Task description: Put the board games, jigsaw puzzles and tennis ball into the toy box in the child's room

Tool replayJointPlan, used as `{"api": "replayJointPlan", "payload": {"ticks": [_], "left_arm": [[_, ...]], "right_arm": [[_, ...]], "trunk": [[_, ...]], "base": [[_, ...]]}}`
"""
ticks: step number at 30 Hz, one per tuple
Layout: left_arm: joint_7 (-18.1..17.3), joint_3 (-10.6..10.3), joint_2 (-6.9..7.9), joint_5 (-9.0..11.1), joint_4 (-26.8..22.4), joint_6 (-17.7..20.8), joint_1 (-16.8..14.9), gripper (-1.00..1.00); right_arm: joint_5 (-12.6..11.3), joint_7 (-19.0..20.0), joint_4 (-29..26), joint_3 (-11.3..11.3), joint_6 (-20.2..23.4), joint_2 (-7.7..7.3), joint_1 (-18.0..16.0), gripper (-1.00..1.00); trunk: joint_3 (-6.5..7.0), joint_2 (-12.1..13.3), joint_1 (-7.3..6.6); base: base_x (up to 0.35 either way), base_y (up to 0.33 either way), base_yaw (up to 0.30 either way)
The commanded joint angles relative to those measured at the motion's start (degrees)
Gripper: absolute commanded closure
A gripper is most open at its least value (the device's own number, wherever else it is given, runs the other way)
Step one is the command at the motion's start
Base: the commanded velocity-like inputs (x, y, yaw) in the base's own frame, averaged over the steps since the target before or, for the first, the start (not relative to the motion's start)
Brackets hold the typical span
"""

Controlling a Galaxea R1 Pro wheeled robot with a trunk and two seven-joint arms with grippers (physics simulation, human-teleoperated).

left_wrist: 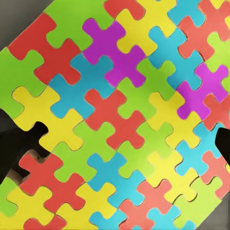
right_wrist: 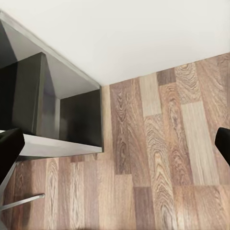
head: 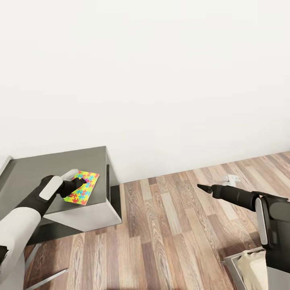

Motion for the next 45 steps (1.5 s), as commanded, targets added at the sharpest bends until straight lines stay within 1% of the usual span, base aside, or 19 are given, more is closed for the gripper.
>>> {"api": "replayJointPlan", "payload": {"ticks": [1,6,11,31,45], "left_arm": [[0.52,-0.36,0.08,0.59,-0.09,0.0,-0.04,-1.0],[0.52,-0.36,-0.08,0.59,-0.09,-0.03,-0.04,-1.0],[0.52,-0.36,-0.11,0.59,-0.09,-0.04,-0.04,-1.0],[0.52,-0.36,-0.14,0.59,-0.09,-0.04,-0.04,-1.0],[0.52,-0.36,-0.13,0.58,-0.09,-0.09,-0.04,-1.0]], "right_arm": [[0.45,0.48,-0.05,-0.06,0.27,0.0,-0.06,-1.0],[0.45,0.48,-0.05,0.09,0.27,0.0,-0.06,-1.0],[0.45,0.48,-0.05,0.17,0.27,0.0,-0.06,-1.0],[0.45,0.48,-0.05,0.04,0.27,0.0,-0.06,-1.0],[0.45,0.48,-0.05,0.21,0.27,0.0,-0.06,-1.0]], "trunk": [[-0.09,-0.1,0.03],[-0.09,-0.1,0.03],[-0.09,-0.1,0.03],[-0.09,-0.1,0.03],[-0.09,-0.1,0.03]], "base": [[0.0,0.0,-0.031],[0.0,0.0,-0.024],[0.0,0.0,-0.138],[0.0,0.0,-0.244],[0.0,0.0,-0.044]]}}
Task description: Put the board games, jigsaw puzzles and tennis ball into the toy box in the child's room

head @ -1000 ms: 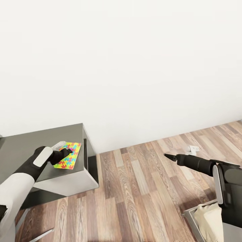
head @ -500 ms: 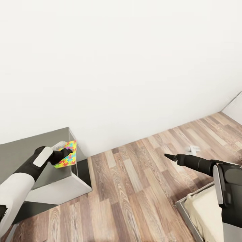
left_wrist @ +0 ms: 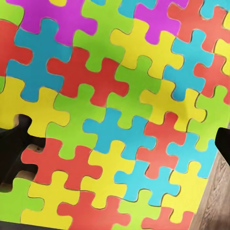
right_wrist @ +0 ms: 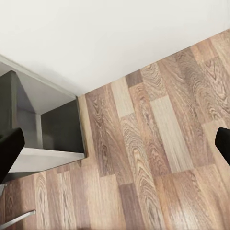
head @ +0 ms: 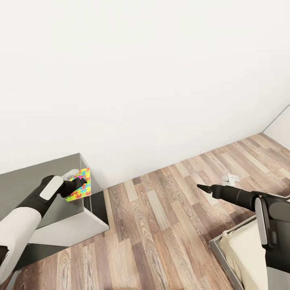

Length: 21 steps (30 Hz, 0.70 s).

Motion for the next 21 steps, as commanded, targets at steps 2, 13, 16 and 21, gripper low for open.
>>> {"api": "replayJointPlan", "payload": {"ticks": [2,13,16,21], "left_arm": [[0.52,-0.33,0.08,0.61,-0.09,-0.02,-0.04,-1.0],[0.52,-0.19,0.22,0.6,-0.09,-0.14,-0.01,-1.0],[0.52,-0.12,0.46,0.62,-0.09,-0.18,0.07,-1.0],[0.57,1.36,1.06,1.05,-0.34,-0.18,0.29,-1.0]], "right_arm": [[0.45,0.49,-0.05,-0.01,0.27,0.0,-0.06,-1.0],[0.45,0.49,-0.05,0.14,0.27,0.0,-0.06,-1.0],[0.45,0.49,-0.05,0.15,0.27,0.0,-0.06,-1.0],[0.45,0.49,-0.05,0.18,0.27,0.04,-0.06,-1.0]], "trunk": [[-0.09,-0.1,0.03],[-0.09,-0.1,0.03],[-0.09,-0.1,0.03],[-0.09,-0.1,0.03]], "base": [[0.0,0.0,-0.007],[0.0,0.0,-0.002],[0.0,0.0,0.0],[0.0,0.0,0.0]]}}
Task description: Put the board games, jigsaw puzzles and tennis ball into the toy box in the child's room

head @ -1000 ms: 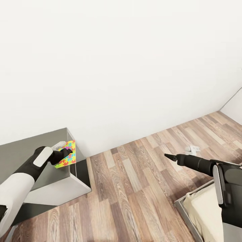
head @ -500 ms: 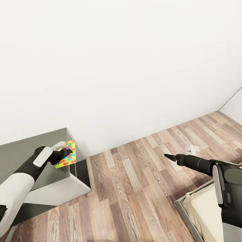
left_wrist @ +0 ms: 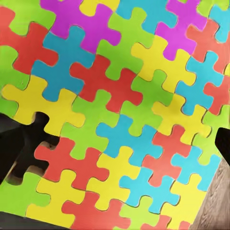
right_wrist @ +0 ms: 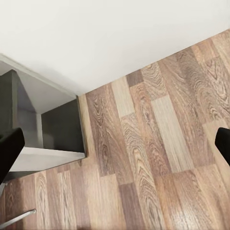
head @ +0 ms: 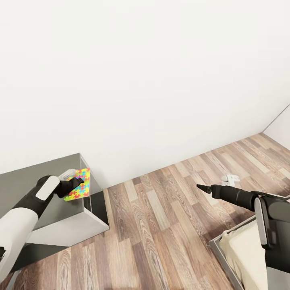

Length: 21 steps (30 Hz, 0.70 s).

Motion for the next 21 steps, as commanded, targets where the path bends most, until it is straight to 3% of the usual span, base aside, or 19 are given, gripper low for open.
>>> {"api": "replayJointPlan", "payload": {"ticks": [1,7,11,21], "left_arm": [[0.57,0.8,0.31,0.85,-0.22,0.04,0.04,-1.0],[0.58,7.18,1.62,1.45,-0.88,0.44,1.26,-1.0],[0.57,9.42,2.45,1.58,-1.53,0.58,2.08,-1.0],[0.59,11.26,3.91,1.63,-2.67,0.88,2.86,-1.0]], "right_arm": [[0.45,0.49,-0.05,-0.04,0.27,0.02,-0.06,-1.0],[0.45,0.49,-0.05,0.03,0.27,0.05,-0.06,-1.0],[0.45,0.49,-0.05,0.07,0.27,0.05,-0.06,-1.0],[0.39,0.54,-0.05,0.05,0.27,0.06,-0.05,-1.0]], "trunk": [[-0.09,-0.1,0.03],[-0.09,-0.1,0.03],[-0.09,-0.1,0.03],[-0.09,-0.1,0.03]], "base": [[0.0,0.0,0.0],[0.0,0.0,0.0],[0.0,0.0,0.0],[0.0,0.0,0.0]]}}
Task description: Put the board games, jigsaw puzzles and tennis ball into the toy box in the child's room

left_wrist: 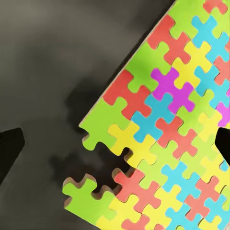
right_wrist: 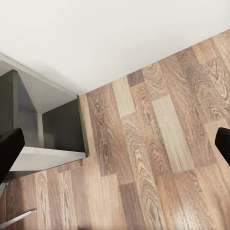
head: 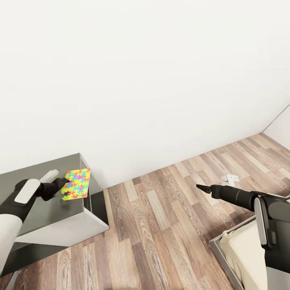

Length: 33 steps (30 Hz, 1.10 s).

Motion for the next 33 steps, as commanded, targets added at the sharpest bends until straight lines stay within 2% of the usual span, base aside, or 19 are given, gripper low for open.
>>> {"api": "replayJointPlan", "payload": {"ticks": [1,23,28,30,31,32,33], "left_arm": [[0.53,0.22,0.2,0.66,-0.17,0.19,0.03,-1.0],[0.47,0.83,1.06,0.94,-1.3,0.35,0.4,-1.0],[0.4,1.77,1.24,1.7,-4.72,1.18,0.97,-1.0],[0.33,3.63,1.27,3.47,-9.6,2.87,2.22,-1.0],[0.33,3.63,1.27,3.47,-9.6,2.87,2.22,-1.0],[0.29,4.74,1.24,4.71,-12.63,3.91,3.09,-1.0],[0.29,4.74,1.24,4.71,-12.63,3.91,3.09,-1.0]], "right_arm": [[0.43,0.5,-0.05,-0.08,0.27,0.0,-0.06,-1.0],[0.79,0.28,0.07,-0.22,0.68,0.0,-0.45,-1.0],[0.93,-0.23,0.17,-0.4,0.68,0.07,-0.71,-1.0],[1.0,-1.65,0.55,-0.46,0.68,0.39,-0.87,-1.0],[1.0,-1.65,0.55,-0.46,0.68,0.39,-0.87,-1.0],[1.0,-2.9,1.06,-0.45,0.68,0.77,-1.01,-1.0],[1.0,-2.9,1.06,-0.45,0.68,0.77,-1.01,-1.0]], "trunk": [[-0.09,-0.1,0.03],[-0.09,-0.1,0.03],[-0.09,-0.1,0.03],[-0.09,-0.1,0.03],[-0.09,-0.1,0.03],[-0.09,-0.1,0.03],[-0.09,-0.1,0.03]], "base": [[0.0,0.0,0.0],[0.0,0.0,0.0],[0.0,0.0,0.0],[0.0,0.0,0.0],[0.0,0.0,0.0],[0.0,0.0,0.0],[0.0,0.0,0.0]]}}
